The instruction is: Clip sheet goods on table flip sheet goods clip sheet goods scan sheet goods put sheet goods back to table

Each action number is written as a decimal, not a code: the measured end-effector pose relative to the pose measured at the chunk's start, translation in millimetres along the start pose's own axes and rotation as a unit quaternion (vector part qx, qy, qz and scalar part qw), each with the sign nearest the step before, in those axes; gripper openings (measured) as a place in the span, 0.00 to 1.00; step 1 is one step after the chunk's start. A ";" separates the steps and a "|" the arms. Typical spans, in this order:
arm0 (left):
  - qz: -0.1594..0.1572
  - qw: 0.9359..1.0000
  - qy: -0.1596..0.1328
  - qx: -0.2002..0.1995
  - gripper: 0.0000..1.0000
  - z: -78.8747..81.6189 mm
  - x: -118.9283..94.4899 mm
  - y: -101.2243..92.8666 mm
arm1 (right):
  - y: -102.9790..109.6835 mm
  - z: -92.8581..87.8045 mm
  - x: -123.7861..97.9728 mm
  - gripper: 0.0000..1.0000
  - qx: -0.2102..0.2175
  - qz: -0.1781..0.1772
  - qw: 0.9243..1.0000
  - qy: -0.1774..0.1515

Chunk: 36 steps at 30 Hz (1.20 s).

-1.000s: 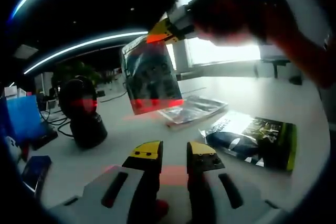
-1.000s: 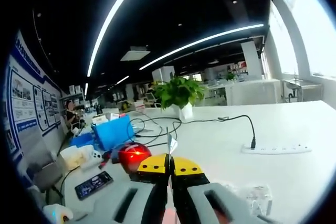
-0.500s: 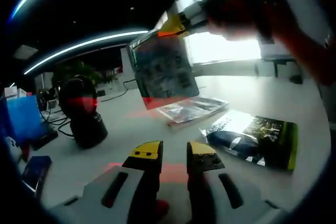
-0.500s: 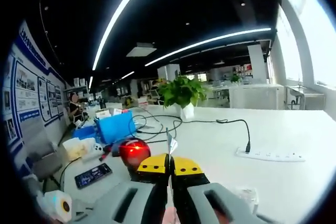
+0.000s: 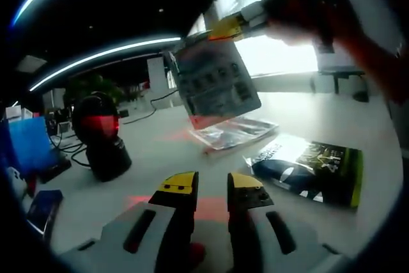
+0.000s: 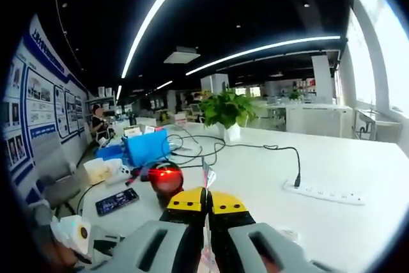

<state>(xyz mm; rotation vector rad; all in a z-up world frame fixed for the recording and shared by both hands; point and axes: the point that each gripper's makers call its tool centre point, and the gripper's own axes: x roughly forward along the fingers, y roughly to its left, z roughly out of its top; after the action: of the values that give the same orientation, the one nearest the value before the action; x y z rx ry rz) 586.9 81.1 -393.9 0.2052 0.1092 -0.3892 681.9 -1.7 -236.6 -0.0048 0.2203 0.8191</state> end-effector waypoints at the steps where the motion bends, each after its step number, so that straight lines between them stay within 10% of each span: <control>1: 0.000 1.000 0.000 0.000 0.11 0.1 0.1 0.1 | -0.8 -0.9 -1.8 0.00 -0.003 0.003 1.000 0.003; 36: 0.004 1.000 0.010 0.009 0.11 -2.2 -0.8 -0.2 | -4.5 -35.1 -28.5 0.00 0.008 0.082 0.995 0.052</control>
<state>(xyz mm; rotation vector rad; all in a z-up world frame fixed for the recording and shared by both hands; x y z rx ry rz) 586.0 81.6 -396.0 0.2270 0.1244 -0.3809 659.5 -28.5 -265.7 -0.0155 0.3293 0.9824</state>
